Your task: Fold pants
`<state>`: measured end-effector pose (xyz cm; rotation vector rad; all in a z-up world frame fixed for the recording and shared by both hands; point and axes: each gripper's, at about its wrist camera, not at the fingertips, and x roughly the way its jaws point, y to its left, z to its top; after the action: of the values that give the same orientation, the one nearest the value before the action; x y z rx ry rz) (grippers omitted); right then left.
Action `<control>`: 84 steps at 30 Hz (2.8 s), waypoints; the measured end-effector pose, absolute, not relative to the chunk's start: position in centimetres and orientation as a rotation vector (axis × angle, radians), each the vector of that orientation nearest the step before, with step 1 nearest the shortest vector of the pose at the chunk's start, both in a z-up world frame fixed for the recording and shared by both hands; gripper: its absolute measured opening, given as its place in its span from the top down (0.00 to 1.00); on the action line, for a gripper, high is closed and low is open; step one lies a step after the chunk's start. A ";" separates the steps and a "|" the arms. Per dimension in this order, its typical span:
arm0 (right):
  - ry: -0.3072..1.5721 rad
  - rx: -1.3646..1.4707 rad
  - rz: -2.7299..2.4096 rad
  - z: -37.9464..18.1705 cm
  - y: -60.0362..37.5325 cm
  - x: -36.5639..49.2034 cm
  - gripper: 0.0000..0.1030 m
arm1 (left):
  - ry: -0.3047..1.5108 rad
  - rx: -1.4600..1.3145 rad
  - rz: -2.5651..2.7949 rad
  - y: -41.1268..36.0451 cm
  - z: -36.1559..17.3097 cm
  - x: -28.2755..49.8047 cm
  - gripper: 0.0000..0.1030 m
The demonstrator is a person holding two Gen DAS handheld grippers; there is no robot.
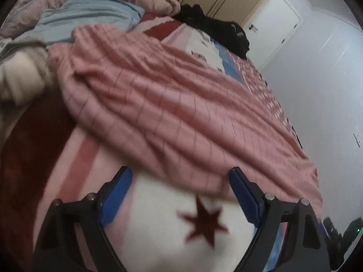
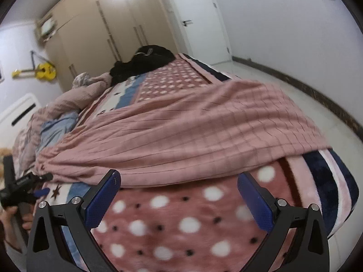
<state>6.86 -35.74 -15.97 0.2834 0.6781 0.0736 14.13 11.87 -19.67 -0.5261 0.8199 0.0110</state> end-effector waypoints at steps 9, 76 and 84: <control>0.649 0.477 0.096 -17.5 -40.0 8.3 0.02 | 0.778 -0.601 0.074 14.5 -18.9 16.9 0.90; 1.005 0.194 0.242 -8.4 -46.0 28.3 0.33 | 0.957 -0.035 0.093 13.2 -7.9 32.3 0.15; 1.048 0.088 0.109 -11.7 -48.8 22.5 0.21 | 0.941 0.002 0.025 9.6 -9.3 27.6 0.15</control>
<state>22.47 -48.85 -11.66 0.0876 1.0483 0.1086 27.63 9.62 -9.29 0.0020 0.9408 0.0246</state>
